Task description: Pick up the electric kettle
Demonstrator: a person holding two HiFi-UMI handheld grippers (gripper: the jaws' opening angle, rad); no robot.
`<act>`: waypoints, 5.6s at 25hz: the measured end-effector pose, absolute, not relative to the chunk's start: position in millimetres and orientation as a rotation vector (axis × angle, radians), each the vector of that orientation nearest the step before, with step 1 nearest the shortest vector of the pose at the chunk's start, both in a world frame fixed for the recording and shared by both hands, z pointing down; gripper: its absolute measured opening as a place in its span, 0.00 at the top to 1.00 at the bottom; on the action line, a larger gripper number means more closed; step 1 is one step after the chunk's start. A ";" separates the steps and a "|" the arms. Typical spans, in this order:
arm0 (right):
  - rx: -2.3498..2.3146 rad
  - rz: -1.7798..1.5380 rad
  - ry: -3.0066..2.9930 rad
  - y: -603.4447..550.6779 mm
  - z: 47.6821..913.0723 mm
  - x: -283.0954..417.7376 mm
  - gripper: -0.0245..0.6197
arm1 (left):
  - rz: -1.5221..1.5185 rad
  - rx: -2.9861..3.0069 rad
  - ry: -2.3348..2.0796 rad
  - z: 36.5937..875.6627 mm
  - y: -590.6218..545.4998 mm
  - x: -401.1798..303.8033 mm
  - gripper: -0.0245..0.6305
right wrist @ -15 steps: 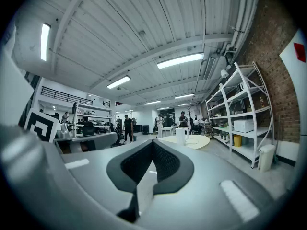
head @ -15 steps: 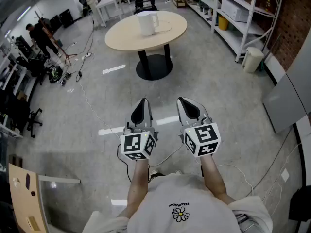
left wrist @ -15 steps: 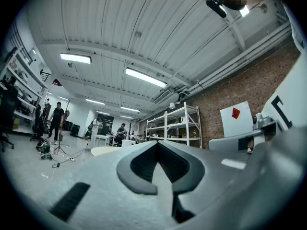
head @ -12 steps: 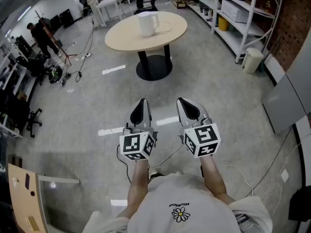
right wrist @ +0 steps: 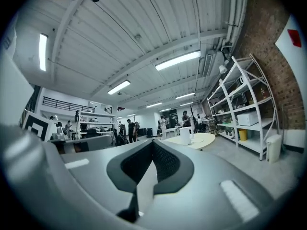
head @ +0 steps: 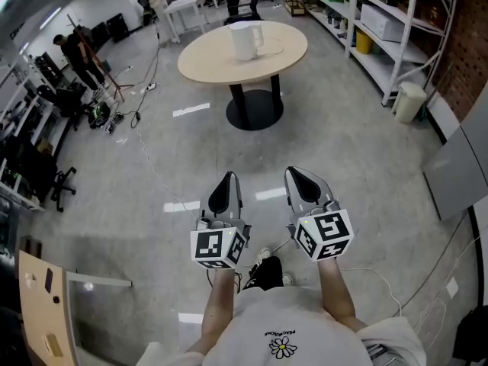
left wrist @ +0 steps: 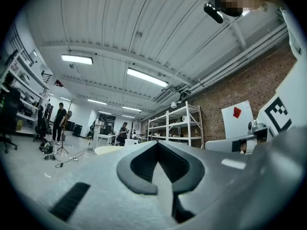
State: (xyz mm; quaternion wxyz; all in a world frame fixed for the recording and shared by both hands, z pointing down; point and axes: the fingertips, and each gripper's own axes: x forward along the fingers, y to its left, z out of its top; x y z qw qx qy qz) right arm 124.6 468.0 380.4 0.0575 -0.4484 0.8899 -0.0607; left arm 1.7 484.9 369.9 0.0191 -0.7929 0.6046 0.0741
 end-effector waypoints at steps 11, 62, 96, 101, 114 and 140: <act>-1.387 -0.270 2.661 367.2 408.4 106.1 0.95 | 0.277 -2.495 1.916 398.8 376.2 -36.5 0.96; -1.512 -0.253 2.792 -524.0 401.0 -2.0 0.80 | 0.075 -2.623 1.867 427.0 -510.9 -167.9 0.68; -1.934 -0.439 2.841 -655.1 539.9 -23.9 0.80 | -0.185 -3.040 1.498 548.7 -608.8 -135.0 0.16; -1.947 -0.414 2.829 -656.4 540.0 -24.1 0.81 | -0.178 -3.029 1.497 548.5 -609.9 -136.8 0.16; -1.881 -0.372 2.855 -660.3 523.2 -29.4 0.81 | -0.215 -3.060 1.531 535.7 -611.4 -140.6 0.17; -1.706 -0.084 2.736 -633.3 311.3 -29.7 0.81 | -0.108 -2.856 1.491 328.6 -586.2 -139.2 0.17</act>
